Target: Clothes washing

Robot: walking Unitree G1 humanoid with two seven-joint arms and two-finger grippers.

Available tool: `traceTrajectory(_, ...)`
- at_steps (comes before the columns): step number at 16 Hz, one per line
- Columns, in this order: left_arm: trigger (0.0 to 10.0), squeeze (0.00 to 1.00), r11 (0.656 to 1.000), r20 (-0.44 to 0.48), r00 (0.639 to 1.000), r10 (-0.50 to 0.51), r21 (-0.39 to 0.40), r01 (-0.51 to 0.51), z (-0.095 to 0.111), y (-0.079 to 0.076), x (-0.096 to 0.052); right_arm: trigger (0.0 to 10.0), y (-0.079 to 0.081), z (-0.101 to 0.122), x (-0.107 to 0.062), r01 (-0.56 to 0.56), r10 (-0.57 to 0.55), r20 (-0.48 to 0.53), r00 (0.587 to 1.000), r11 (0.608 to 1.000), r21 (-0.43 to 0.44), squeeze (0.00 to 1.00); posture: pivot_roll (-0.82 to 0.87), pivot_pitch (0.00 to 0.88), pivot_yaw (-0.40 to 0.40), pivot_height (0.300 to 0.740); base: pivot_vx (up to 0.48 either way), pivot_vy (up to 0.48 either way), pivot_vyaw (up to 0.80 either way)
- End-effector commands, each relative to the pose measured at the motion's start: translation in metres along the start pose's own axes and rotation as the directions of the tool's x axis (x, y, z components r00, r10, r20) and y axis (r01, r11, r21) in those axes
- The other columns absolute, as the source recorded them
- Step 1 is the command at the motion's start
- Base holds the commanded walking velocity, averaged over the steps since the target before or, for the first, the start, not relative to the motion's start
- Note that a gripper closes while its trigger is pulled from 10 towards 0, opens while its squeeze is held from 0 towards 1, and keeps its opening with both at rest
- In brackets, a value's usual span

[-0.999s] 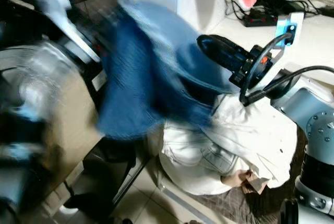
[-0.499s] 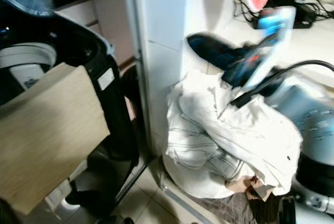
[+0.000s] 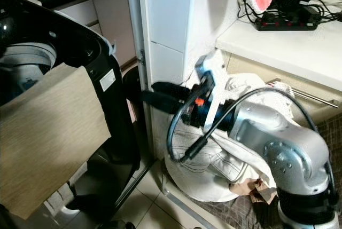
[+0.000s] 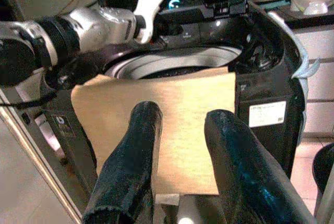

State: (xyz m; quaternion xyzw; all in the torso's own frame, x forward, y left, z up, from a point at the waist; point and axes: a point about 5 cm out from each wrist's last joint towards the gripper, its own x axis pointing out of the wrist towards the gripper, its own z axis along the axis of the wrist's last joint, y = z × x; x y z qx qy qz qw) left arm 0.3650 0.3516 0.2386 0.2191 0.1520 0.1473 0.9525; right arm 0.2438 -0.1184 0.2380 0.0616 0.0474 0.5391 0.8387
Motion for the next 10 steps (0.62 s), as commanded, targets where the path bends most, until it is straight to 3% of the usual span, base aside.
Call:
traceTrajectory(1, 10.0, 1.00, 1.000, -0.002, 1.000, 0.001, 0.004, -0.001, 0.005, 0.003, 0.000, 10.0, 0.000, 0.003, 0.000, 0.012, -0.012, 0.008, 1.000, 1.000, -0.027, 0.00, -0.15, 0.000, 0.055, 0.740, 0.000, 0.000, 0.00)
traceTrajectory(2, 10.0, 1.00, 1.000, 0.008, 1.000, 0.008, 0.011, -0.008, 0.007, 0.003, 0.000, 10.0, -0.004, 0.003, -0.001, 0.051, -0.051, 0.005, 0.999, 0.998, -0.039, 0.00, -0.15, 0.000, 0.053, 0.740, 0.000, 0.000, 0.00)
traceTrajectory(3, 10.0, 1.00, 0.999, 0.055, 0.998, -0.026, 0.023, 0.025, 0.016, -0.002, 0.000, 10.0, -0.018, 0.000, -0.002, 0.179, -0.180, -0.016, 0.984, 0.982, -0.061, 0.00, -0.15, 0.000, 0.054, 0.740, 0.000, 0.000, 0.00)
traceTrajectory(4, 10.0, 1.00, 0.985, 0.142, 0.975, -0.172, 0.021, 0.171, 0.029, -0.021, 0.000, 10.0, -0.039, -0.006, -0.006, 0.362, -0.372, -0.072, 0.926, 0.924, -0.120, 0.00, -0.15, 0.000, 0.053, 0.740, 0.000, 0.000, 0.00)
traceTrajectory(5, 10.0, 0.70, 0.924, 0.270, 0.890, -0.368, -0.005, 0.383, 0.044, -0.049, -0.004, 10.0, -0.058, -0.013, -0.012, 0.512, -0.530, -0.116, 0.840, 0.845, -0.154, 0.00, -0.15, 0.000, 0.052, 0.740, 0.000, 0.000, 0.00)
traceTrajectory(6, 10.0, 0.00, 0.799, 0.418, 0.720, -0.554, 0.025, 0.600, 0.057, -0.083, -0.017, 10.0, -0.072, -0.022, -0.022, 0.609, -0.632, -0.168, 0.756, 0.774, -0.171, 1.00, -0.15, 0.000, 0.050, 0.740, 0.000, 0.000, 0.00)
traceTrajectory(7, 10.0, 0.00, 0.715, 0.487, 0.599, -0.636, 0.080, 0.695, 0.061, -0.102, -0.028, 10.0, -0.079, -0.028, -0.029, 0.647, -0.676, -0.201, 0.708, 0.736, -0.199, 1.00, -0.15, 0.000, 0.050, 0.740, 0.000, 0.000, 0.00)
traceTrajectory(8, 10.0, 0.00, 0.656, 0.495, 0.533, -0.686, 0.106, 0.747, 0.062, -0.117, -0.036, 10.0, -0.082, -0.031, -0.033, 0.659, -0.693, -0.224, 0.685, 0.721, -0.214, 1.00, -0.15, 0.000, 0.047, 0.740, 0.000, 0.000, 0.00)
traceTrajectory(9, 10.0, 0.00, 0.544, 0.508, 0.412, -0.756, 0.139, 0.828, 0.064, -0.147, -0.054, 10.0, -0.089, -0.035, -0.042, 0.683, -0.725, -0.249, 0.643, 0.689, -0.243, 1.00, -0.15, 0.000, 0.047, 0.740, 0.000, 0.000, 0.00)
traceTrajectory(10, 10.0, 0.00, 0.453, 0.527, 0.313, -0.790, 0.158, 0.877, 0.068, -0.172, -0.068, 10.0, -0.101, -0.039, -0.051, 0.720, -0.771, -0.255, 0.584, 0.637, -0.275, 1.00, -0.17, 0.000, 0.055, 0.740, 0.000, 0.000, 0.00)
